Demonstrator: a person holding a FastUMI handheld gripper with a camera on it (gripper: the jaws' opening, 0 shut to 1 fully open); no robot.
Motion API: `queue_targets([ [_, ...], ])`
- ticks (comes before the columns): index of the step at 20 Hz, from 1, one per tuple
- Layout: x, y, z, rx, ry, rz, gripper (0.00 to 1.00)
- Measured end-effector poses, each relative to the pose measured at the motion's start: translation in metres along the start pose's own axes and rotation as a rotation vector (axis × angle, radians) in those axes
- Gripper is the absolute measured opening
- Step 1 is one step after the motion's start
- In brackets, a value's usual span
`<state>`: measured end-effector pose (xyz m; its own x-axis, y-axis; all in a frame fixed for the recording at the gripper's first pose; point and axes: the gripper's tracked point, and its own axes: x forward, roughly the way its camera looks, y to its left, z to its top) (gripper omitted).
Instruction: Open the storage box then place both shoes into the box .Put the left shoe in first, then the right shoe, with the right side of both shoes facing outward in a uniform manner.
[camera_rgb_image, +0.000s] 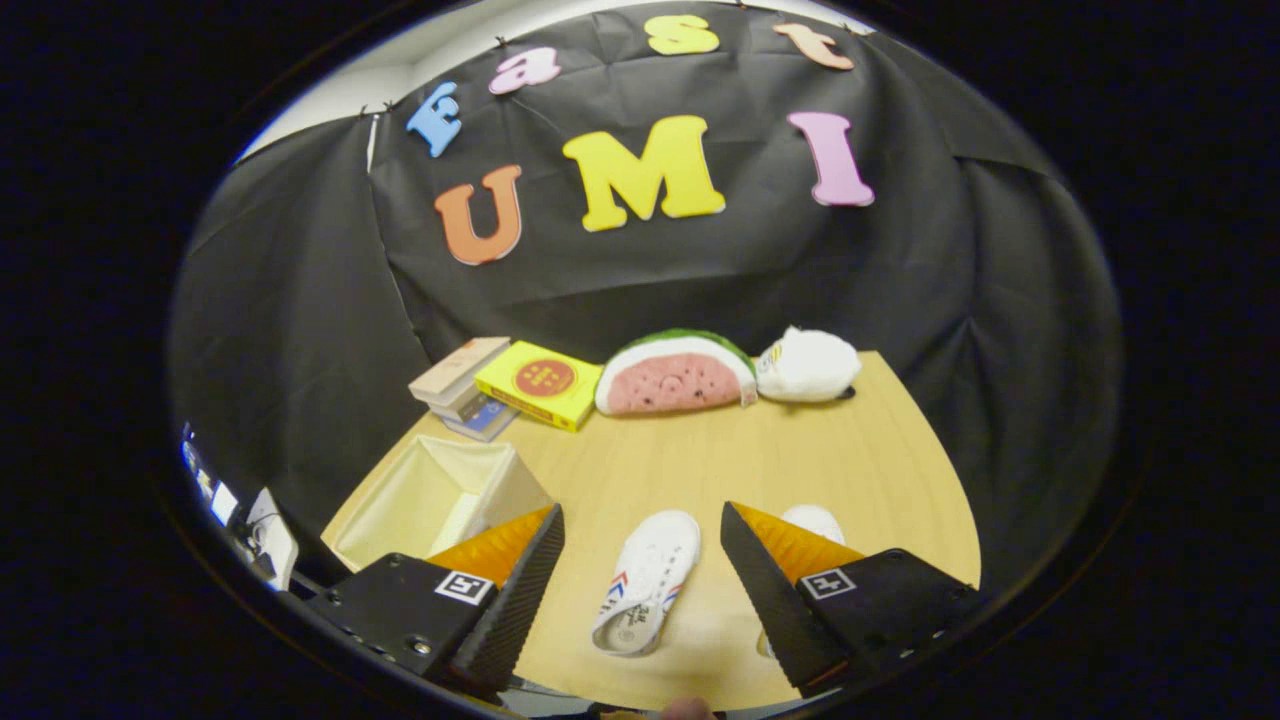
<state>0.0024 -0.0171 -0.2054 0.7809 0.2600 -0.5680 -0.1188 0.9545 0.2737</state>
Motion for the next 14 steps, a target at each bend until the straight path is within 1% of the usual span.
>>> queue_targets([
  [5, 0.036, -0.025, -0.058, 0.05, 0.153, -0.025, 0.95],
  [9, 0.064, -0.027, -0.099, 0.131, 0.275, -0.028, 0.95],
  [14, 0.095, -0.029, -0.132, 0.18, 0.402, -0.033, 0.95],
])
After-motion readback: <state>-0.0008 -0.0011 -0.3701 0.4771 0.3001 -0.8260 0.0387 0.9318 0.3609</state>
